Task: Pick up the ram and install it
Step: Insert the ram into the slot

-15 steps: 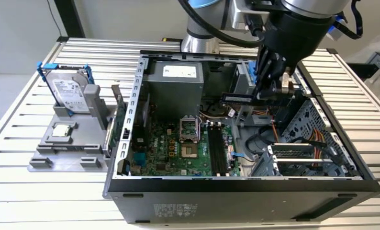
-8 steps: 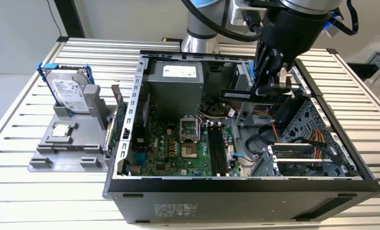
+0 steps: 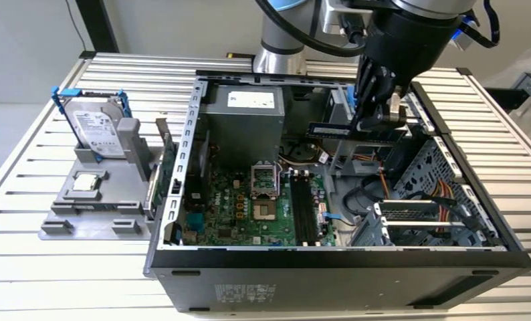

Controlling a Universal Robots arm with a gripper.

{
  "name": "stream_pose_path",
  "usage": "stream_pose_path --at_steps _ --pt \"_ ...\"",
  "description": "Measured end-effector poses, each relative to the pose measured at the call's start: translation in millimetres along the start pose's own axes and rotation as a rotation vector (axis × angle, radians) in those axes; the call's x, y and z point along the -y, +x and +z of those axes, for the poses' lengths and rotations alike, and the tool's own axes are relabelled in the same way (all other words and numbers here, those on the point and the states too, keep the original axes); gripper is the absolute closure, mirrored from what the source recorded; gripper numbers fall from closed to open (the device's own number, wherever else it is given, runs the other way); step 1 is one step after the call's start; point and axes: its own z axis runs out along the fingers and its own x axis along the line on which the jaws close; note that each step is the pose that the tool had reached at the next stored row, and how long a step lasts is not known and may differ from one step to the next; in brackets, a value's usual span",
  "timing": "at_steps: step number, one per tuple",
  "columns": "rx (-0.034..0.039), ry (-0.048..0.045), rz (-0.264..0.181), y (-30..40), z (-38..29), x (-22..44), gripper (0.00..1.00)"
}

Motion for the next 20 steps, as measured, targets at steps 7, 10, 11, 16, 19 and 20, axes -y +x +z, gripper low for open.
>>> stream_pose_path --at_steps 7,10,11,16,19,20 --pt "0.0009 -0.0001 0.0 0.0 0.0 0.0 1.0" --pt "0.0011 0.0002 0.005 0.0 0.0 0.0 1.0" --pt "0.0012 0.0003 0.009 0.0 0.0 0.0 1.0" --pt "0.0018 0.0012 0.025 0.0 0.0 0.0 1.0" --pt "0.0019 0.0016 0.034 0.0 0.0 0.0 1.0" --pt "0.002 0.0017 0.037 0.0 0.0 0.0 1.0"
